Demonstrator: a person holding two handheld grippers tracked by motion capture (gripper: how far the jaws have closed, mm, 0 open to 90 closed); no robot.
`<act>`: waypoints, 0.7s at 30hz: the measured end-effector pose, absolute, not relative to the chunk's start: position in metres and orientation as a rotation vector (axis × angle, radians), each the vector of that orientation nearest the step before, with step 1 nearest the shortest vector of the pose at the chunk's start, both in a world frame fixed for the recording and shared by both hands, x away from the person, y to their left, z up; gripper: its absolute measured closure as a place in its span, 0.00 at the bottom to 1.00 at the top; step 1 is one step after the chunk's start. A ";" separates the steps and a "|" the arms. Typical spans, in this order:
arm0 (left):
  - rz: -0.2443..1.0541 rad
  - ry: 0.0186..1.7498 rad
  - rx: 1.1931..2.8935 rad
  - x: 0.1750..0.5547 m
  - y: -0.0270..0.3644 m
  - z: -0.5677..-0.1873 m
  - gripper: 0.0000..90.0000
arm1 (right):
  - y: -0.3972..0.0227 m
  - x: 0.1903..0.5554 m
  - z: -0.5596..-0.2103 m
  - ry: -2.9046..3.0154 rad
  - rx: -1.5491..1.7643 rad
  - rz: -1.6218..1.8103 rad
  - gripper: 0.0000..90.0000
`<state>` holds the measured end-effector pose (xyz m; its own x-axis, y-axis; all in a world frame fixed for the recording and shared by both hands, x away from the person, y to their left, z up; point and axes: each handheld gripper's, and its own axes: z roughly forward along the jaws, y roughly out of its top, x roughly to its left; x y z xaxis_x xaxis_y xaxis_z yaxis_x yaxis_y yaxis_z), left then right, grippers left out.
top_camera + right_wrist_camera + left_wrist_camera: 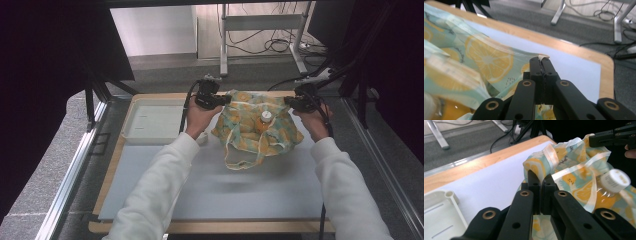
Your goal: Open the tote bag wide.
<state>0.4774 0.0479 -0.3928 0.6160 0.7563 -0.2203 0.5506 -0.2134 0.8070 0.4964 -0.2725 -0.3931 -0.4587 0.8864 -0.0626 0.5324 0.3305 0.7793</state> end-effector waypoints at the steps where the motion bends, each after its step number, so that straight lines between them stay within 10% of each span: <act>1: 0.270 1.044 1.901 0.478 0.048 -0.395 0.99 | -0.272 0.497 -0.396 2.122 1.247 0.960 0.99; 21: 0.214 1.060 1.972 0.474 0.049 -0.435 0.98 | -0.278 0.497 -0.444 2.249 1.308 0.872 0.99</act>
<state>0.4743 0.0491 -0.4354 0.6237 0.7468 -0.2311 0.5984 -0.2659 0.7558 0.4975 -0.2777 -0.4444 -0.4856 0.8738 -0.0262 0.6279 0.3694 0.6850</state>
